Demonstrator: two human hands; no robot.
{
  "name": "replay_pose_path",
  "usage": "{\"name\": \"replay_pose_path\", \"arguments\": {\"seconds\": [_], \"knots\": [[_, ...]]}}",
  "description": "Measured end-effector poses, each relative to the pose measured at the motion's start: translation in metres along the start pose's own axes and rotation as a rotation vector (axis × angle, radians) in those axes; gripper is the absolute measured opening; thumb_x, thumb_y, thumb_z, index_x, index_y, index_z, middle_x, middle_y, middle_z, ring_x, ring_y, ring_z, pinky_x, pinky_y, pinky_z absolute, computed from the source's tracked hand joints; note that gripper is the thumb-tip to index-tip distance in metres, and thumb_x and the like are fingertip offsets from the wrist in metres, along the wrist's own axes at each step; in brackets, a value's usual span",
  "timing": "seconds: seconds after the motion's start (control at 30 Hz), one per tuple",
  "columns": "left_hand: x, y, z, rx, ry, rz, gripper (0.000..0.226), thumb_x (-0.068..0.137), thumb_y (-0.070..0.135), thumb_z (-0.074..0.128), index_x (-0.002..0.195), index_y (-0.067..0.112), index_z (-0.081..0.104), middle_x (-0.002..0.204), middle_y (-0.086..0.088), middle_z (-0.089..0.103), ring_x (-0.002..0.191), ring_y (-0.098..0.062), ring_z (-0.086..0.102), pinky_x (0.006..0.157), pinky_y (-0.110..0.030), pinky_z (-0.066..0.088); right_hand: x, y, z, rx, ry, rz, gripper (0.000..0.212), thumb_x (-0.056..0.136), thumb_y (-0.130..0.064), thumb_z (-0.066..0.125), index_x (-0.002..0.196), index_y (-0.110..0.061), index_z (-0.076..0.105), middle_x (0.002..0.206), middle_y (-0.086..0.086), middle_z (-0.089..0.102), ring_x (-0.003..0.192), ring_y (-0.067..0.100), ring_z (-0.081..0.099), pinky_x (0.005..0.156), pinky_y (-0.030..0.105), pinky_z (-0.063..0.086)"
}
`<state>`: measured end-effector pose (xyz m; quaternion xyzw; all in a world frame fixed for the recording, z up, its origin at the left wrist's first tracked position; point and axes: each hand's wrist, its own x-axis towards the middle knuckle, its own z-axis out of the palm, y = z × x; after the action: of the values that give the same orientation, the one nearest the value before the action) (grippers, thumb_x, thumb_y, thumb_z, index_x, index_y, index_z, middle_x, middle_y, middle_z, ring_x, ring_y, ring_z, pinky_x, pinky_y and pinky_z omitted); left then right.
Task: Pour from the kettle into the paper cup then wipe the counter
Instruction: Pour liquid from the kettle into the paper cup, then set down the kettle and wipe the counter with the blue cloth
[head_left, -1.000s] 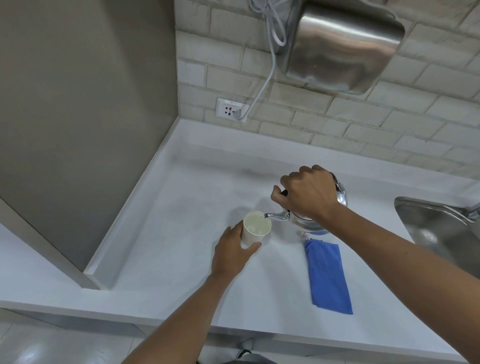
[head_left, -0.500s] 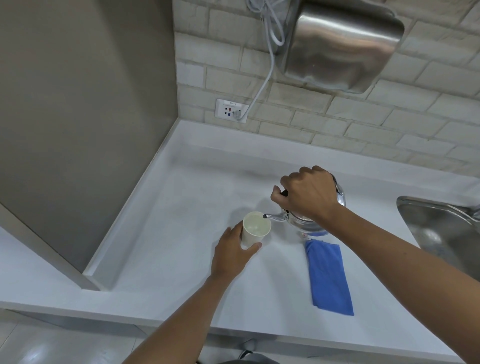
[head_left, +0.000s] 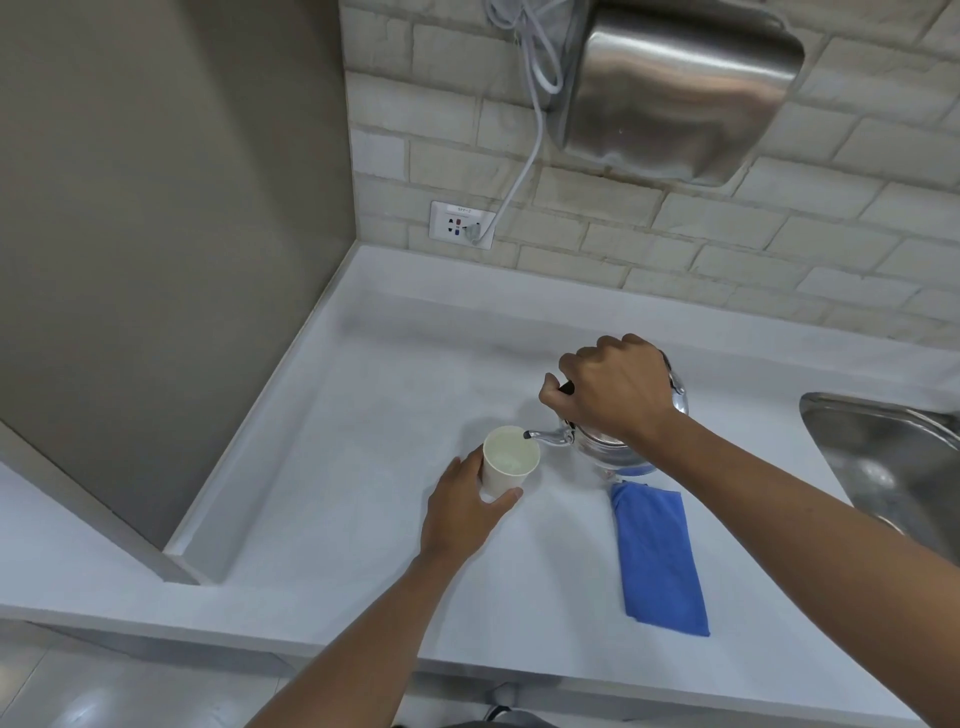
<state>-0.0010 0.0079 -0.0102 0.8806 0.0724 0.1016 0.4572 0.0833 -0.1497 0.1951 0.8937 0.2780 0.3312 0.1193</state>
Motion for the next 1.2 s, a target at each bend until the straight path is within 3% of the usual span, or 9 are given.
{"name": "replay_pose_path", "arguments": {"seconds": [0.2,0.57,0.7,0.87,1.07,1.2], "knots": [[-0.001,0.001,0.000,-0.005,0.004,0.002,0.065,0.068,0.070,0.070,0.121,0.036,0.055,0.100,0.015,0.060,0.093,-0.009,0.059,0.079,-0.032,0.053,-0.002,0.006,0.006,0.042,0.010,0.037,0.040,0.075,-0.035,0.052,0.046,-0.015,0.031,0.040,-0.003,0.022,0.040,0.022,0.021,0.052,0.023,0.020],[-0.003,0.005,-0.002,0.003,0.011,-0.014,0.071,0.069,0.067,0.073,0.129,0.033,0.056,0.114,0.017,0.063,0.106,-0.007,0.059,0.090,-0.030,0.051,0.003,0.026,0.027,0.143,0.007,0.163,0.043,0.073,-0.035,0.058,0.044,-0.015,0.033,0.039,-0.002,0.022,0.038,0.021,0.022,0.050,0.021,0.019],[-0.003,0.007,-0.002,0.013,0.013,-0.026,0.068,0.068,0.068,0.073,0.126,0.037,0.056,0.110,0.020,0.063,0.102,-0.002,0.058,0.087,-0.024,0.048,0.009,0.037,0.044,0.181,0.010,0.253,0.046,0.075,-0.041,0.055,0.046,-0.014,0.033,0.037,-0.003,0.024,0.034,0.023,0.030,0.048,0.019,0.018],[-0.004,0.008,-0.002,0.013,0.026,-0.037,0.067,0.066,0.067,0.077,0.125,0.044,0.055,0.111,0.027,0.063,0.102,0.006,0.057,0.090,-0.023,0.049,0.019,0.050,0.068,0.232,-0.026,0.406,0.047,0.075,-0.050,0.054,0.045,-0.015,0.045,0.033,-0.004,0.028,0.032,0.018,0.031,0.047,0.014,0.016],[-0.003,0.009,-0.001,0.039,0.036,-0.050,0.068,0.065,0.068,0.079,0.124,0.047,0.054,0.109,0.033,0.063,0.103,0.010,0.057,0.088,-0.022,0.050,0.036,0.066,0.097,0.310,-0.061,0.488,0.049,0.074,-0.050,0.053,0.043,-0.013,0.041,0.033,-0.003,0.032,0.032,0.019,0.036,0.046,0.015,0.019],[-0.003,0.010,0.001,0.073,0.040,-0.061,0.065,0.064,0.070,0.079,0.120,0.050,0.052,0.104,0.036,0.060,0.096,0.008,0.058,0.079,-0.016,0.046,0.041,0.073,0.112,0.321,-0.082,0.503,0.050,0.073,-0.048,0.051,0.042,-0.012,0.037,0.032,-0.005,0.025,0.029,0.017,0.027,0.047,0.014,0.020]]}}
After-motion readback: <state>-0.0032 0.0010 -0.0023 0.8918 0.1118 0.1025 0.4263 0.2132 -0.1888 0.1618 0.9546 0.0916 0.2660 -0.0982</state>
